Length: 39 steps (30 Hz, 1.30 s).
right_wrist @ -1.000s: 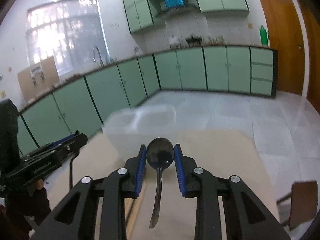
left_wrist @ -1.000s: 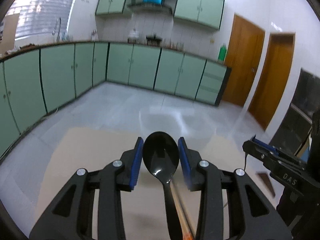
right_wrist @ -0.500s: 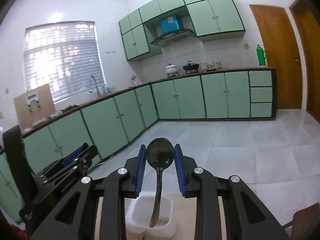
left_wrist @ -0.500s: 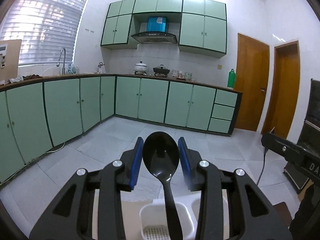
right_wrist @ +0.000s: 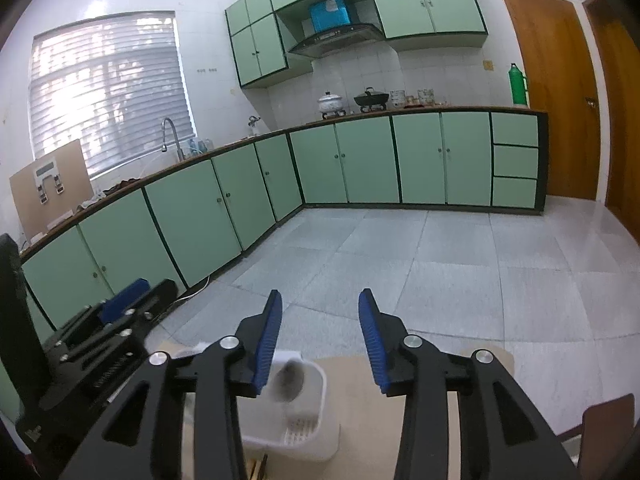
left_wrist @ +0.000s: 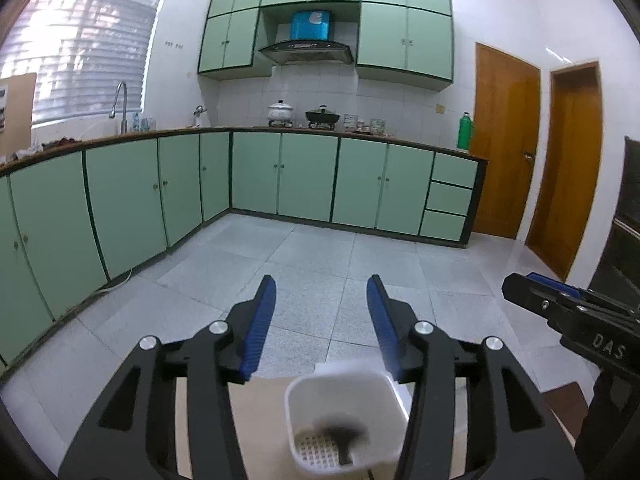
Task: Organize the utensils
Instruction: 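Move both open tools back down to the chopsticks on the mat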
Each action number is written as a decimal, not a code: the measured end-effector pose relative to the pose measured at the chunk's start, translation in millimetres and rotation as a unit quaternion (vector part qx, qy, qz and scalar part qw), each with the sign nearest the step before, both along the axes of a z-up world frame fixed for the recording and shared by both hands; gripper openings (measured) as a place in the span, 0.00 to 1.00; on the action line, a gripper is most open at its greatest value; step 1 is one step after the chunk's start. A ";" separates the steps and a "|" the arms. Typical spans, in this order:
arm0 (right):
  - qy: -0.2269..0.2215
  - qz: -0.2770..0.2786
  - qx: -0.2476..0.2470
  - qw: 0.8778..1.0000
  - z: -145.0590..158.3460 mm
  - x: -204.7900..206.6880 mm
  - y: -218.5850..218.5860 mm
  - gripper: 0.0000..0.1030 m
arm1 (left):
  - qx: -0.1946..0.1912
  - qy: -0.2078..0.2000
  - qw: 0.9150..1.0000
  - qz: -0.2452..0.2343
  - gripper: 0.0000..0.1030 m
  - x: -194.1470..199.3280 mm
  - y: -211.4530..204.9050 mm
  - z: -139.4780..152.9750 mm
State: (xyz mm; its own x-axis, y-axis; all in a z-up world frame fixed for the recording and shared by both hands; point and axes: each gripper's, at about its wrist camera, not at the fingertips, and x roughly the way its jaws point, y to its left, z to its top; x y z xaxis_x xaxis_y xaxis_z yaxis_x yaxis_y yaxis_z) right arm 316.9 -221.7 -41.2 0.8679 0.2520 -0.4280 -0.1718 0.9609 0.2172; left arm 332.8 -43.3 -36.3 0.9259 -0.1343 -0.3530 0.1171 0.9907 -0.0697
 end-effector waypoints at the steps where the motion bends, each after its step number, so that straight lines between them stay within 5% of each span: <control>1: -0.001 -0.003 -0.001 1.000 -0.8 -7.5 -1.6 0.51 | 0.003 0.000 1.000 0.000 0.54 -5.6 0.8 0.6; 4: 0.003 -0.012 -0.004 1.000 -6.9 -38.0 -7.2 0.66 | 0.001 0.004 1.000 -0.008 0.71 -37.0 5.2 0.9; 9: 0.037 -0.003 -0.010 0.999 -34.3 -98.4 -10.9 0.77 | 0.006 0.039 0.999 -0.027 0.79 -96.4 9.9 -20.1; 14: 0.096 0.002 -0.016 0.995 -77.4 -153.6 -10.1 0.78 | 0.003 0.120 0.992 -0.025 0.80 -147.6 17.8 -62.9; 24: 0.167 0.042 -0.041 0.984 -139.5 -235.6 19.3 0.74 | 0.016 0.256 0.967 0.007 0.80 -215.5 48.8 -139.0; 29: 0.177 0.051 -0.060 0.981 -152.1 -247.6 34.5 0.67 | 0.026 0.279 0.960 0.020 0.80 -227.0 55.2 -152.9; 39: 0.184 0.053 -0.098 0.977 -159.9 -254.2 50.8 0.59 | 0.053 0.271 0.961 0.030 0.80 -235.0 50.2 -154.2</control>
